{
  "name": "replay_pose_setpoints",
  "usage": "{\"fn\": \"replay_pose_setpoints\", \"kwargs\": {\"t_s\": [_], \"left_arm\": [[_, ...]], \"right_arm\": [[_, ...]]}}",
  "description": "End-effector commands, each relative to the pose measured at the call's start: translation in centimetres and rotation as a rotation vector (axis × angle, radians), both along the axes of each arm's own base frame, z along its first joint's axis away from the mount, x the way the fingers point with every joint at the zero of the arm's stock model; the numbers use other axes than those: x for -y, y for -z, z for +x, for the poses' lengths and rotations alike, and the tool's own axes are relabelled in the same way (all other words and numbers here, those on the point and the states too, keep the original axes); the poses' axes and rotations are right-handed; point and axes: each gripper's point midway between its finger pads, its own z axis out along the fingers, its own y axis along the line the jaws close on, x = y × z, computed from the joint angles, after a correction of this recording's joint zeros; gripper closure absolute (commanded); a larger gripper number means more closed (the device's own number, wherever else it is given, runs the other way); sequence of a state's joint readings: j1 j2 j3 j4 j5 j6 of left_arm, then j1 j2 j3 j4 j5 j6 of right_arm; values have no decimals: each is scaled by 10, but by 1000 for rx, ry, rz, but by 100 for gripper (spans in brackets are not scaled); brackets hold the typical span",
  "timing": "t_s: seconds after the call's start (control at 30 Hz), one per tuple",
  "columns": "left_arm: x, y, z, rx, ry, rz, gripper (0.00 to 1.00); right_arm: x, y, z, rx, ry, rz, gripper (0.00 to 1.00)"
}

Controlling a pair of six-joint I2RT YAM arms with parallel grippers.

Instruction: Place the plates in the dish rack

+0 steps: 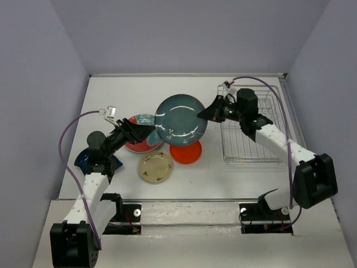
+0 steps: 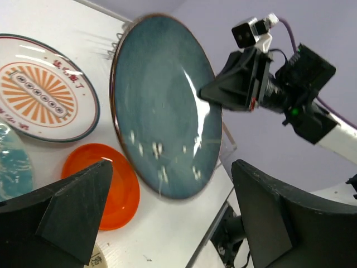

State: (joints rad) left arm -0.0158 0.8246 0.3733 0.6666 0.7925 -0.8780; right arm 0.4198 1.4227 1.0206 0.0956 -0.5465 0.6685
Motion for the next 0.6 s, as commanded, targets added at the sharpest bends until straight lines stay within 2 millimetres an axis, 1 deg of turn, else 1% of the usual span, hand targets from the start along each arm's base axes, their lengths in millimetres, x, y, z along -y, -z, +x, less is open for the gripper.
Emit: {"fn": "replay_pose_setpoints", "kwargs": {"t_s": [0.0, 0.03, 0.07, 0.1, 0.2, 0.23, 0.27, 0.3, 0.33, 0.37, 0.4, 0.43, 0.47, 0.5, 0.53, 0.57], "left_arm": [[26, -42, -24, 210, 101, 113, 1], [28, -38, -30, 195, 102, 138, 1], [31, -43, -33, 215, 104, 161, 1], [37, -36, -41, 222, 117, 211, 1], [45, -33, -54, 251, 139, 278, 1], [50, -32, -66, 277, 158, 305, 1], [51, -36, -71, 300, 162, 316, 1], [51, -37, -76, 314, 164, 330, 1], [48, -38, -83, 322, 141, 347, 1], [45, -39, -86, 345, 126, 364, 1], [43, -42, -88, 349, 107, 366, 1], [38, -49, -93, 376, 80, 355, 1], [40, -52, -98, 391, 93, 344, 1], [40, -57, -103, 411, 95, 334, 1], [40, -58, -104, 420, 98, 333, 1], [39, -60, -105, 425, 97, 332, 1]], "right_arm": [[99, -117, 34, 291, 331, 76, 93], [121, -129, 41, 342, 423, 33, 93], [143, -136, 37, 353, 501, -12, 93], [170, -136, 45, 381, 637, -116, 93], [216, -148, 43, 401, 836, -263, 93], [247, -152, 42, 420, 966, -350, 93], [259, -160, 39, 433, 1021, -384, 93], [277, -165, 36, 443, 1092, -425, 93], [300, -169, 32, 449, 1189, -493, 93], [308, -176, 31, 465, 1217, -516, 93], [311, -185, 31, 491, 1226, -539, 93], [325, -185, 34, 503, 1258, -629, 93], [333, -189, 37, 520, 1282, -660, 93], [338, -196, 40, 539, 1286, -694, 93], [341, -196, 45, 550, 1279, -726, 93], [349, -198, 52, 590, 1258, -813, 93]]}}
